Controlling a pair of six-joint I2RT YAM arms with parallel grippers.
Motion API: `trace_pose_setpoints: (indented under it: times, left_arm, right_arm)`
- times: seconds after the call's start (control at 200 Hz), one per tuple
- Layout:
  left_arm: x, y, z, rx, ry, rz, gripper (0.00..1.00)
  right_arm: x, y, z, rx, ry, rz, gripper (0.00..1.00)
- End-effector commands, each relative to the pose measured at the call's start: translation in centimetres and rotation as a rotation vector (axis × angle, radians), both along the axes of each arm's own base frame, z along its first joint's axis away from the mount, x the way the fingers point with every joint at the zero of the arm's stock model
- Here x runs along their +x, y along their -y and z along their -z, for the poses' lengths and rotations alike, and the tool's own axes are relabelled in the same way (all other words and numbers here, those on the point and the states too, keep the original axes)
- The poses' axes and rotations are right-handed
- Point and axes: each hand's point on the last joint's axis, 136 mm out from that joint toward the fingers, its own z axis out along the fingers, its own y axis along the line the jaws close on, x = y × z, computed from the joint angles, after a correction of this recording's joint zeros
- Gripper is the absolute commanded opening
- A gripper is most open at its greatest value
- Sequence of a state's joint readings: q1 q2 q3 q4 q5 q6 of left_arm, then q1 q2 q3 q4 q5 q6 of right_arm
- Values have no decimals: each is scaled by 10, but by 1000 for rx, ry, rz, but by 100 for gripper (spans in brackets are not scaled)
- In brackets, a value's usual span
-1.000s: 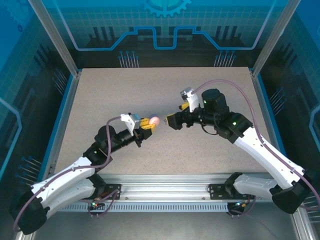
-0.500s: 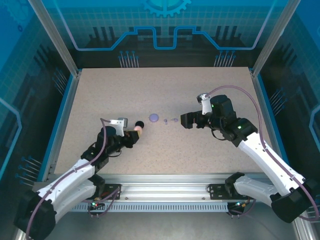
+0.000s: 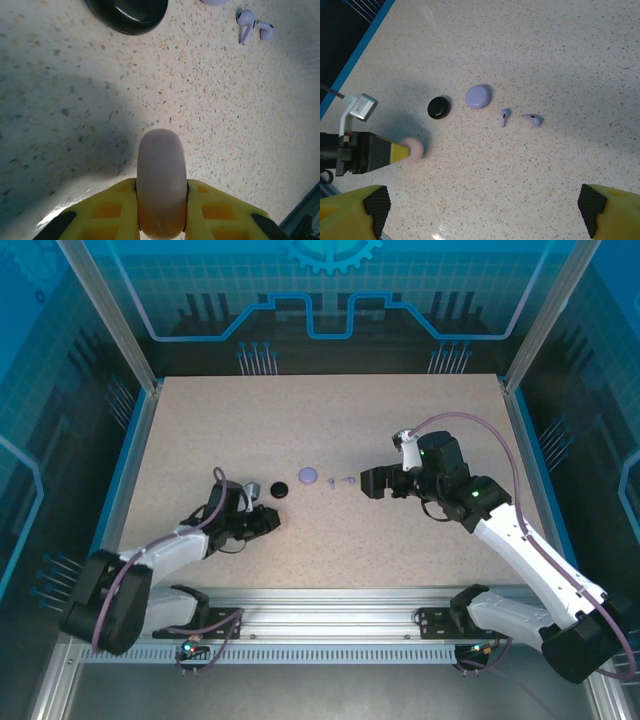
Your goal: Insert wireless bluetooth earbuds into charging case
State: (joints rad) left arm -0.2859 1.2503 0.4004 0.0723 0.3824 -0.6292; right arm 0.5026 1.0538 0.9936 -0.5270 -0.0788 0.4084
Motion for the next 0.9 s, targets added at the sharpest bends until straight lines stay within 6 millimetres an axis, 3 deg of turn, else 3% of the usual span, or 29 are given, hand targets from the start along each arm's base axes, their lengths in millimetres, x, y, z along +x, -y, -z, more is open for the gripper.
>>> trace_pose_setpoints:
  times: [0.0, 0.185, 0.495, 0.895]
  left_arm:
    - [7, 14, -9, -58, -19, 60, 9]
    - [12, 10, 6, -10, -55, 56, 10]
    - [9, -3, 27, 91, -98, 37, 32]
    - [10, -17, 16, 184, -67, 35, 60]
  right_arm:
    - [0, 5, 7, -2, -28, 18, 100]
    - [-1, 5, 11, -17, -35, 11, 100]
    - [4, -4, 25, -116, -102, -87, 100]
    - [39, -46, 70, -418, -202, -237, 97]
